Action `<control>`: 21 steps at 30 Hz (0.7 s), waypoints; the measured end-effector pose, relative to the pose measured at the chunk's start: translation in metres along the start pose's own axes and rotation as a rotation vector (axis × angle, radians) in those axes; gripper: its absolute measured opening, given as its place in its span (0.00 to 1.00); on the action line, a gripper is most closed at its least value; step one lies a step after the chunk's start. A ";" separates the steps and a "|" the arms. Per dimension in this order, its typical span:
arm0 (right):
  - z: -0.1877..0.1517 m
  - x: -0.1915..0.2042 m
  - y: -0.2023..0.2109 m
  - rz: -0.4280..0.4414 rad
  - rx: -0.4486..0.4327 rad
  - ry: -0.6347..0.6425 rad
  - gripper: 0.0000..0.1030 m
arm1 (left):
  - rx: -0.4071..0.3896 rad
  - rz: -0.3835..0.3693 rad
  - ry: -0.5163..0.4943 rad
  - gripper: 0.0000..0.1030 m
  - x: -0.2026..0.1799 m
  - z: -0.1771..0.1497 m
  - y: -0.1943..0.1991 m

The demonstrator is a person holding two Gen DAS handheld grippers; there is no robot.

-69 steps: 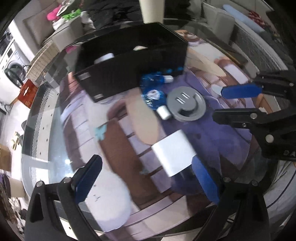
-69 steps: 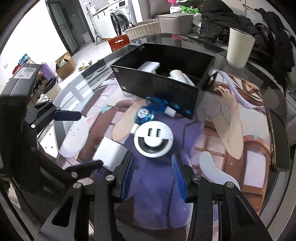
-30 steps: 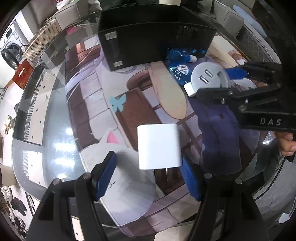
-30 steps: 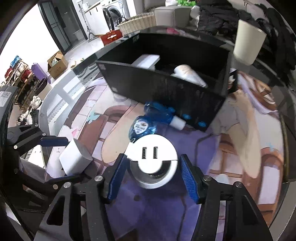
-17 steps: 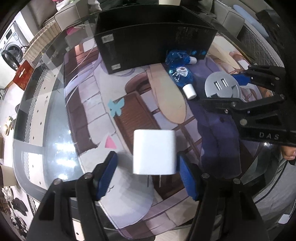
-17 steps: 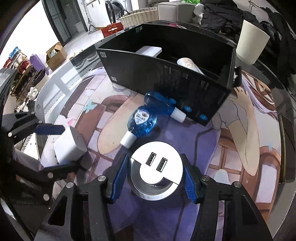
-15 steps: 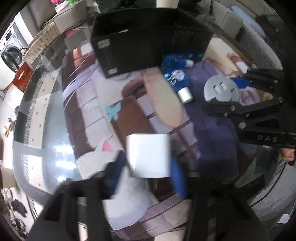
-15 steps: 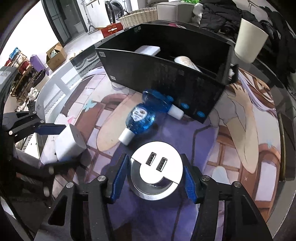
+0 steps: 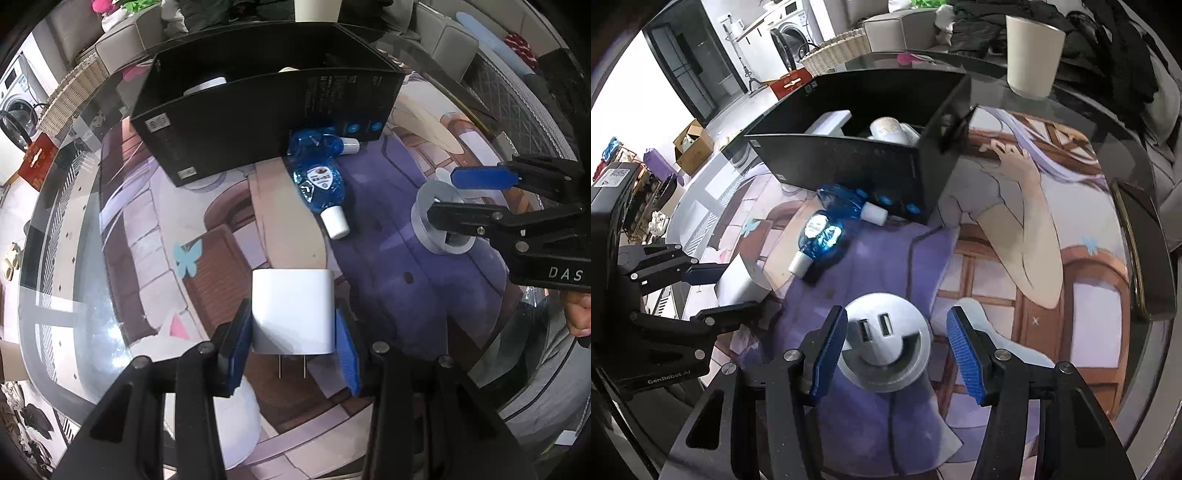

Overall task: Organize rigid objects
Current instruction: 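Close the left gripper on the cube charger while the right closes on the grey hub, then lift the charger with the left gripper while the right lifts the hub toward the box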

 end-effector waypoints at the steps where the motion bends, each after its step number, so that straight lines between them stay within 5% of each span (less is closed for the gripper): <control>1: -0.002 -0.003 0.001 0.003 0.006 -0.005 0.56 | 0.001 -0.001 -0.001 0.39 0.000 0.000 0.000; 13: -0.009 0.010 -0.011 0.026 0.038 0.043 0.60 | 0.005 -0.003 0.000 0.39 0.005 -0.001 0.001; 17: -0.009 0.015 -0.011 -0.029 0.026 0.087 0.44 | 0.007 -0.003 0.001 0.39 0.005 -0.002 0.001; 19: -0.007 0.013 -0.011 -0.022 0.028 0.083 0.20 | 0.008 -0.005 0.005 0.40 0.005 -0.002 0.001; 21: -0.006 0.011 -0.010 -0.016 0.028 0.074 0.14 | 0.009 -0.006 0.004 0.40 0.005 -0.002 0.001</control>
Point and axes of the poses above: each gripper's, at about its wrist camera, not at the fingertips, and y roughly against the way its jaws point, x to its left, z to its top, the point moved 8 cm from there along -y, roughly the way its jaws point, and after that the axes turned 2 degrees about -x, right-handed, at the moved point
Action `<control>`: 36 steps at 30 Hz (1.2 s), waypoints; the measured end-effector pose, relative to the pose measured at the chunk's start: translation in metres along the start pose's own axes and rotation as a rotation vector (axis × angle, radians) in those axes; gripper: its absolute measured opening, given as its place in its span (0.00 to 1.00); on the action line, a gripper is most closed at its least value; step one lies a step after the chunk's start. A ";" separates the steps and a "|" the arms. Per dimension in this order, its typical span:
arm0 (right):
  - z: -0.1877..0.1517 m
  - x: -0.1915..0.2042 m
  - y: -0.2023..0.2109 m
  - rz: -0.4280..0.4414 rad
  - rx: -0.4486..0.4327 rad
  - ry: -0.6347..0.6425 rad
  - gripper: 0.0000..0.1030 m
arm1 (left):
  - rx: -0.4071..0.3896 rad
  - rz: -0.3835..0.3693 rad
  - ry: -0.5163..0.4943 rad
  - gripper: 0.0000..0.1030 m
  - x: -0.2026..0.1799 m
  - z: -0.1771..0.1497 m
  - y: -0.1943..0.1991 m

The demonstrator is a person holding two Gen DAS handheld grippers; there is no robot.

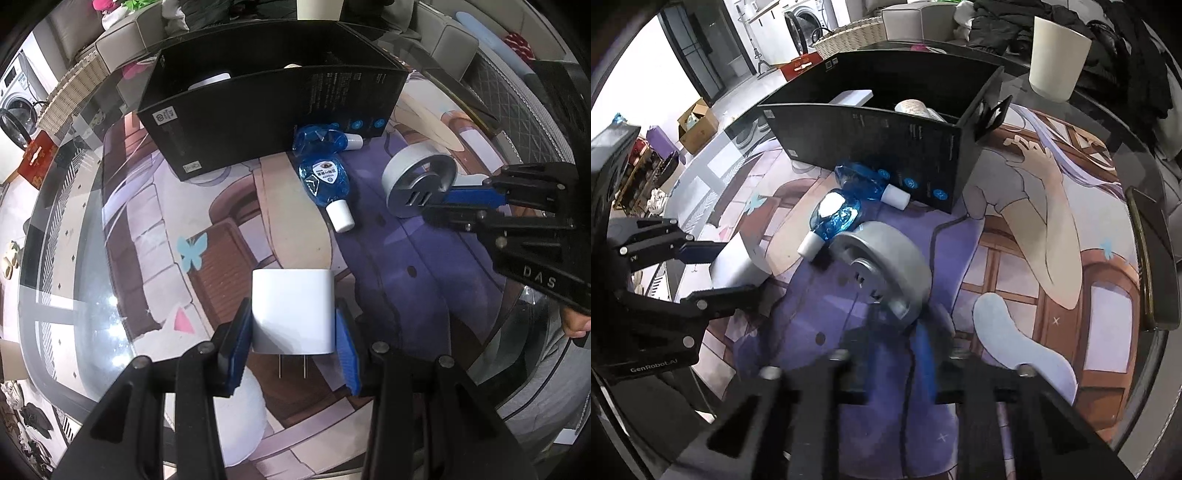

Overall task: Organize rigid objects
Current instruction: 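Lift the charger with the left gripper while the right lifts the hub toward the box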

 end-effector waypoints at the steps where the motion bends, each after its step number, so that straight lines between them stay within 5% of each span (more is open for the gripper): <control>1: 0.001 0.001 0.000 0.000 -0.002 0.002 0.14 | 0.001 -0.002 0.002 0.40 0.000 0.000 0.000; 6: 0.003 0.001 0.000 -0.013 0.001 0.009 0.15 | 0.001 -0.002 0.006 0.40 0.001 0.001 -0.001; 8: 0.005 0.000 0.001 -0.027 -0.002 0.010 0.24 | 0.000 0.002 0.007 0.40 0.002 0.002 -0.001; 10: 0.007 -0.001 0.002 -0.043 -0.009 0.010 0.54 | 0.001 0.003 0.014 0.40 0.003 0.002 -0.001; 13: 0.013 0.004 0.011 -0.046 -0.049 0.013 0.80 | 0.001 0.003 0.018 0.39 0.004 0.002 -0.001; 14: 0.016 0.010 0.015 -0.043 -0.068 0.035 0.82 | 0.001 0.002 0.019 0.40 0.004 0.001 0.000; 20: 0.035 0.021 0.013 -0.069 -0.116 0.082 0.79 | 0.001 0.000 0.018 0.39 0.003 0.000 0.000; 22: 0.038 0.021 0.007 -0.080 -0.098 0.091 0.63 | 0.001 -0.002 0.022 0.39 0.004 0.000 0.000; 25: 0.038 0.015 0.000 -0.083 -0.074 0.066 0.56 | 0.000 0.000 0.020 0.40 0.004 0.001 0.000; 36: 0.035 0.010 0.011 -0.052 -0.104 0.041 0.55 | -0.041 0.006 0.018 0.39 0.002 0.004 0.009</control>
Point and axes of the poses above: each gripper's, at about its wrist camera, not at the fingertips, and y roughly against the way its jaws point, x to its left, z to its top, the point moved 8 cm from there along -y, roughly the way its jaws point, and after that the axes turned 2 degrees about -x, right-handed, at the moved point
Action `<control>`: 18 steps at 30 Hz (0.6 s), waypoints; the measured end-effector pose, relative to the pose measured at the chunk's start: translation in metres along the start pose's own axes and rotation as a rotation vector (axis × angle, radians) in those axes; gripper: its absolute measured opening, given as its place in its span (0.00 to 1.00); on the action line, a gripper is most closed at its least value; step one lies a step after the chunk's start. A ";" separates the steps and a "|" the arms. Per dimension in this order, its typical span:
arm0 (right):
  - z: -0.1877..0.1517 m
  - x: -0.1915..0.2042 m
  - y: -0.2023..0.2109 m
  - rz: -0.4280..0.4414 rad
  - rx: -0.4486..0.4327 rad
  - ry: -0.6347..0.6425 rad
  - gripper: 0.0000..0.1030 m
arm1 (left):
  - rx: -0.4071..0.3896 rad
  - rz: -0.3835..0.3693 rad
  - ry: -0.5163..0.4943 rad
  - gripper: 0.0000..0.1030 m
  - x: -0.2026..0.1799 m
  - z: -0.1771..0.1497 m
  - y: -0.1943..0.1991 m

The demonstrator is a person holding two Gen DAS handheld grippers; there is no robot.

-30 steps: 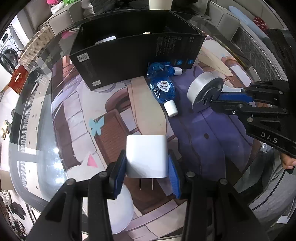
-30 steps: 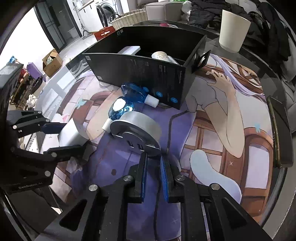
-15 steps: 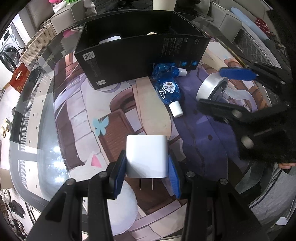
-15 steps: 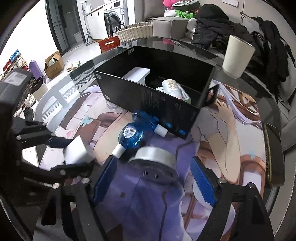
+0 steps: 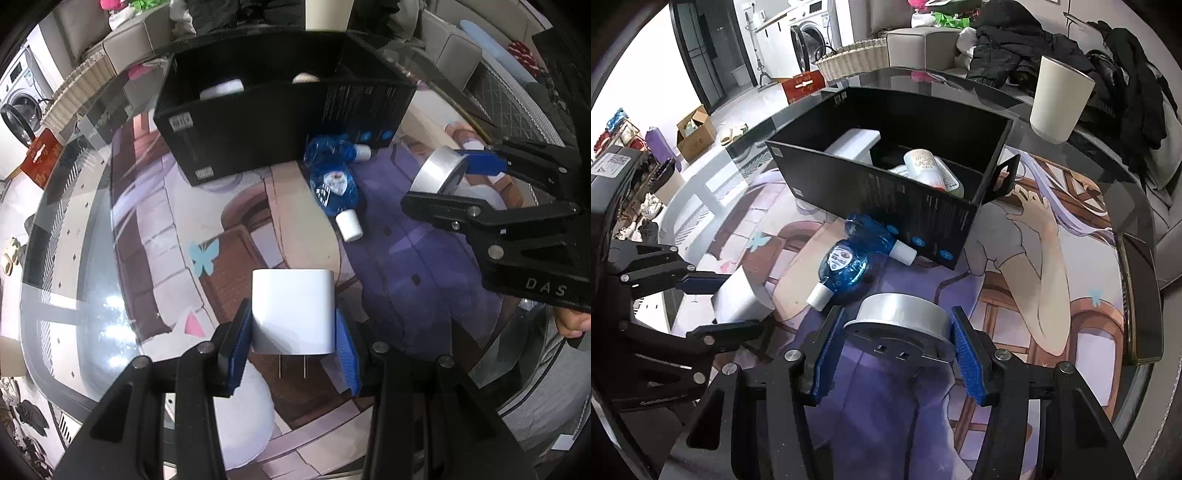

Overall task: Organize rigid objects
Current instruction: 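Lift the charger with the left gripper while the right lifts the hub toward the box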

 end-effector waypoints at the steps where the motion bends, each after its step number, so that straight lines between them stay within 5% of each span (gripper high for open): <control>1: 0.000 0.000 0.003 0.000 -0.005 -0.001 0.55 | -0.011 0.003 -0.003 0.39 0.000 0.001 0.003; 18: 0.046 -0.002 0.095 0.028 -0.356 -0.039 0.55 | -0.385 0.028 -0.004 0.39 -0.001 0.054 0.091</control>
Point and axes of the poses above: each gripper's, at about its wrist camera, not at the fingertips, and y roughly against the way its jaws point, x to its left, z to its top, the point moved 8 cm from there along -y, roughly the way its jaws point, and after that the axes turned 2 degrees about -x, right-handed, at the moved point
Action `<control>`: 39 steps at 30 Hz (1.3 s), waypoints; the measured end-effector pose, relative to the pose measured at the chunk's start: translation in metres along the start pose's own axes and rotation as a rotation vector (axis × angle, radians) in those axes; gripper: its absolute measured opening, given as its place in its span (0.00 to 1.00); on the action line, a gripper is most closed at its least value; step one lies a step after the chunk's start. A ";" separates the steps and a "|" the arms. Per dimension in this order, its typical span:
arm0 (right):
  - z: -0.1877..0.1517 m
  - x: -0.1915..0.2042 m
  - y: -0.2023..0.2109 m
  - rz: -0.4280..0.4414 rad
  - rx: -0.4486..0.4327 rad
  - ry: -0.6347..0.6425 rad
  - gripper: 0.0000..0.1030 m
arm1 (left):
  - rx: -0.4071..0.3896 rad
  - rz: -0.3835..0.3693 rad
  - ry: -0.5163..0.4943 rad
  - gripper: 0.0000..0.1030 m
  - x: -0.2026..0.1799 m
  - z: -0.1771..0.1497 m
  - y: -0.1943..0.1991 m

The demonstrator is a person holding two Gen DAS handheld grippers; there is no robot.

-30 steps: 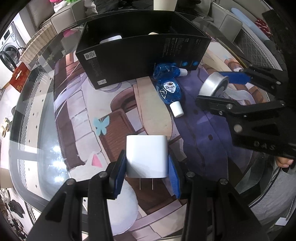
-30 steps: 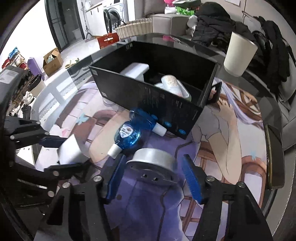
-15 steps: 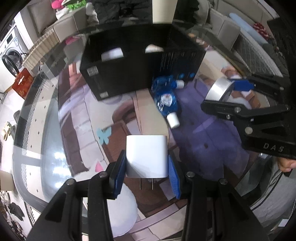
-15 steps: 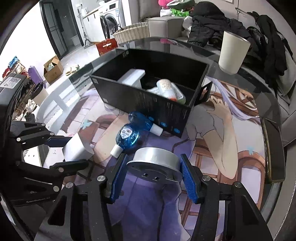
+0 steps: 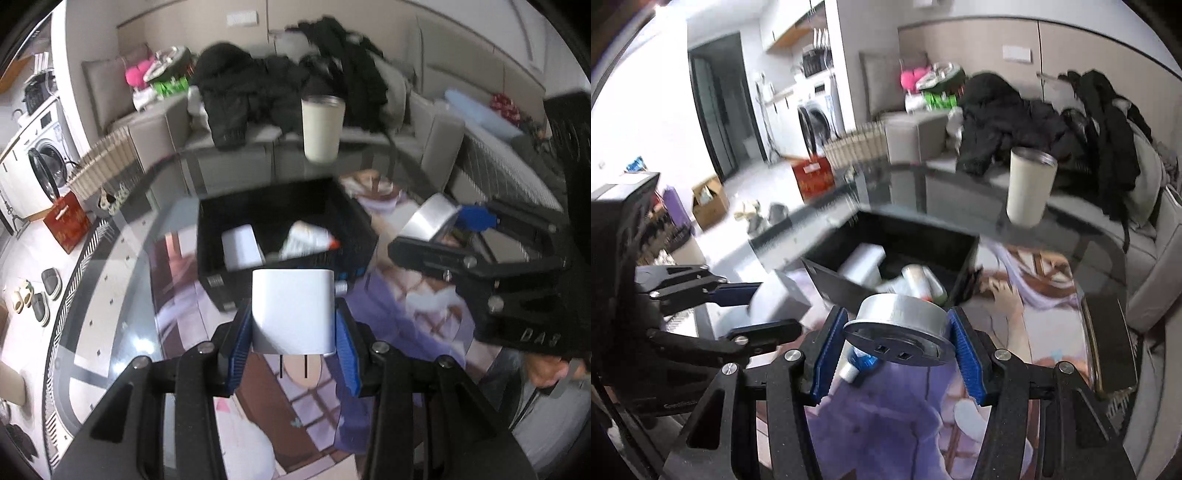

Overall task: Organize rigid objects
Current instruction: 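Lift the charger with the left gripper while the right lifts the hub toward the box, then lower the charger into the box with the left gripper while the right releases the hub inside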

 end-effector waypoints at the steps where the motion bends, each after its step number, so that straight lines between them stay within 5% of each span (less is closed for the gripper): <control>1: 0.004 0.001 0.003 -0.002 -0.019 0.006 0.55 | -0.021 -0.004 0.007 0.39 0.002 0.004 0.004; 12: 0.041 0.005 0.018 -0.016 -0.138 0.010 0.55 | -0.113 0.024 0.030 0.39 0.017 0.037 0.006; 23: 0.070 -0.001 -0.009 -0.064 -0.151 -0.007 0.55 | -0.177 0.101 0.072 0.39 0.043 0.063 -0.018; 33: 0.076 -0.015 -0.034 -0.075 -0.133 -0.055 0.55 | -0.172 0.114 0.096 0.39 0.050 0.068 -0.031; 39: 0.068 -0.016 -0.048 -0.072 -0.083 -0.061 0.55 | -0.091 0.105 0.102 0.39 0.052 0.057 -0.047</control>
Point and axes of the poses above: each gripper's, at about its wrist camera, not at the fingertips, and y roughly against the way its jaws point, x to its left, z to its top, the point moved 8 cm from there along -y, roughly the way its jaws point, and after that the axes turned 2 degrees about -x, right-handed, at the moved point
